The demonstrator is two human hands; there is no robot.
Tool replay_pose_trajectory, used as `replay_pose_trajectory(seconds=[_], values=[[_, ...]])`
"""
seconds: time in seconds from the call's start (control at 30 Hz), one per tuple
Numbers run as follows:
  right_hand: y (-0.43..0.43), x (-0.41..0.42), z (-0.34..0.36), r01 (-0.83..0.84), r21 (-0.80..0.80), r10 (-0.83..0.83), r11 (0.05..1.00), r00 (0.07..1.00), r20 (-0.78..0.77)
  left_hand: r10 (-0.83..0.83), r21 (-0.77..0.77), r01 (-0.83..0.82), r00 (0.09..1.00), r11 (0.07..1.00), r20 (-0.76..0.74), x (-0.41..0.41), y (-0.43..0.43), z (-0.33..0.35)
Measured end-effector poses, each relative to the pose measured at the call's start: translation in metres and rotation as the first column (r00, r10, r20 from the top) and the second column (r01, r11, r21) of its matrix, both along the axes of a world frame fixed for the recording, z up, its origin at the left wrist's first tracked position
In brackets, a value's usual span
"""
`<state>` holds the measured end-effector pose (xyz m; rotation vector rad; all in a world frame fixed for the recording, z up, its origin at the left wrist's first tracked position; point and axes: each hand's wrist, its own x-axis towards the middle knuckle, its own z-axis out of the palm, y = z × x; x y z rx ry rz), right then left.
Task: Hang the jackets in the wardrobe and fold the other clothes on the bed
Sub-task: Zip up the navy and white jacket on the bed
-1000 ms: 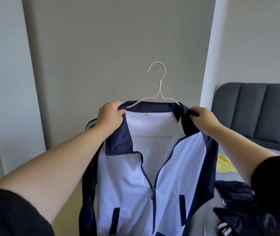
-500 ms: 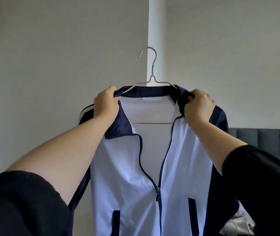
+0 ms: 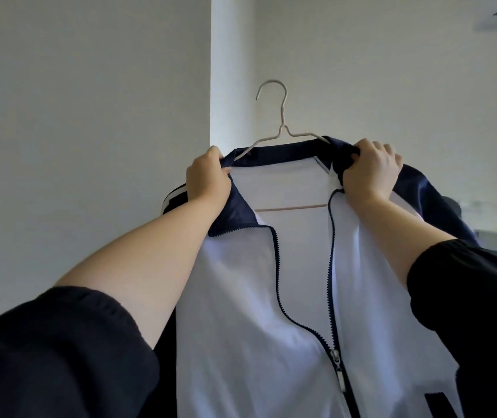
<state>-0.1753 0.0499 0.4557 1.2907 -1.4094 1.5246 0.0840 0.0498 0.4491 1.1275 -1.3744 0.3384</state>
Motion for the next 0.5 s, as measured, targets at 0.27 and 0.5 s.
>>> replay_pose_trajectory(seconds=[0.27,0.5], values=[[-0.087,-0.035,-0.158,0.069,0.316,-0.058,0.946,0.997,-0.045,-0.017,0.307,0.01,1.0,0.952,0.022,-0.036,-0.099,-0.161],[-0.16,-0.05,-0.291,0.125,0.545,-0.065,0.829,0.989,-0.129,0.026,0.52,-0.185,0.954,0.834,0.298,-0.044,-0.182,-0.29]])
